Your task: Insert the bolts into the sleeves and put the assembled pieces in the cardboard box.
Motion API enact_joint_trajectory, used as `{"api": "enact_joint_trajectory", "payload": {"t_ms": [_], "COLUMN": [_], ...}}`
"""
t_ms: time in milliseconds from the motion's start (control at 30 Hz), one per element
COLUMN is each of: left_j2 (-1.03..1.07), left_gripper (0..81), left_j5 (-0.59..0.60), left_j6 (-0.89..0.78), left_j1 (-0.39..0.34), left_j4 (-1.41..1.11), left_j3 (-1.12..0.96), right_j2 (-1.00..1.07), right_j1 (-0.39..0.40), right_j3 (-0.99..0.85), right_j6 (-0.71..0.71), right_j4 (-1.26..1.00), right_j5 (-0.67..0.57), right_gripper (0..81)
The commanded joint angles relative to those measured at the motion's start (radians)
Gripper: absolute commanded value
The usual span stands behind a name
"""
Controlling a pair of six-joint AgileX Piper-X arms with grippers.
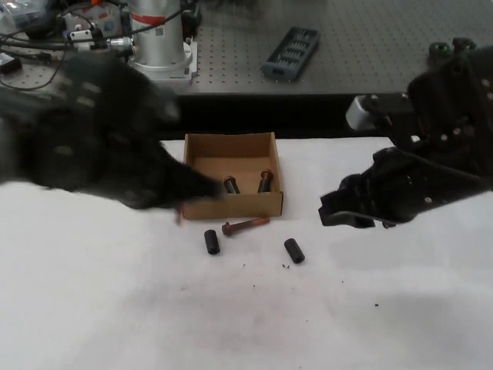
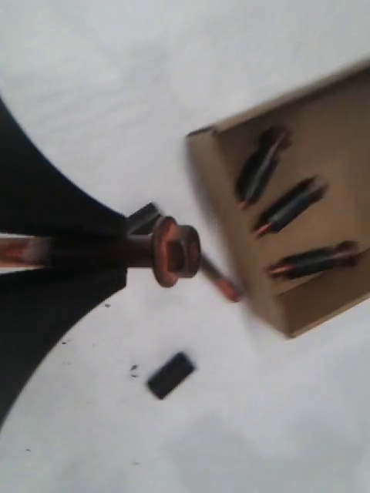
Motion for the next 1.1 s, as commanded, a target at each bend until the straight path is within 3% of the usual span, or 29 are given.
{"api": "enact_joint_trajectory", "payload": {"t_ms": [0, 200, 400, 500, 733, 1067], "left_j2": [-0.160, -0.427, -0.572, -0.603, -0.610, -0.610], "left_gripper": [0.6, 0.6, 0.6, 0.6, 0.6, 0.6], "left_j5": [0.055, 0.098, 0.151, 0.163, 0.298, 0.308], "left_j6": [-0.072, -0.271, -0.306, -0.394, -0.404, -0.404], "left_j1": [0.085, 0.163, 0.164, 0.164, 0.164, 0.164], "left_j4": [-0.100, -0.301, -0.304, -0.306, -0.323, -0.328], "left_j3": [0.123, 0.307, 0.328, 0.328, 0.328, 0.328], "right_j2": [0.064, 0.273, 0.443, 0.516, 0.595, 0.602], "right_j1": [-0.007, 0.003, 0.020, 0.028, 0.042, 0.103], "right_j3": [-0.078, -0.269, -0.435, -0.512, -0.588, -0.585], "right_j6": [-0.003, -0.007, -0.024, -0.040, -0.039, -0.025], "right_j4": [0.037, 0.169, 0.277, 0.347, 0.378, 0.362], "right_j5": [0.053, 0.074, 0.167, 0.210, 0.210, 0.209], "right_gripper": [29.8, 38.1, 36.4, 36.4, 34.6, 34.6]}}
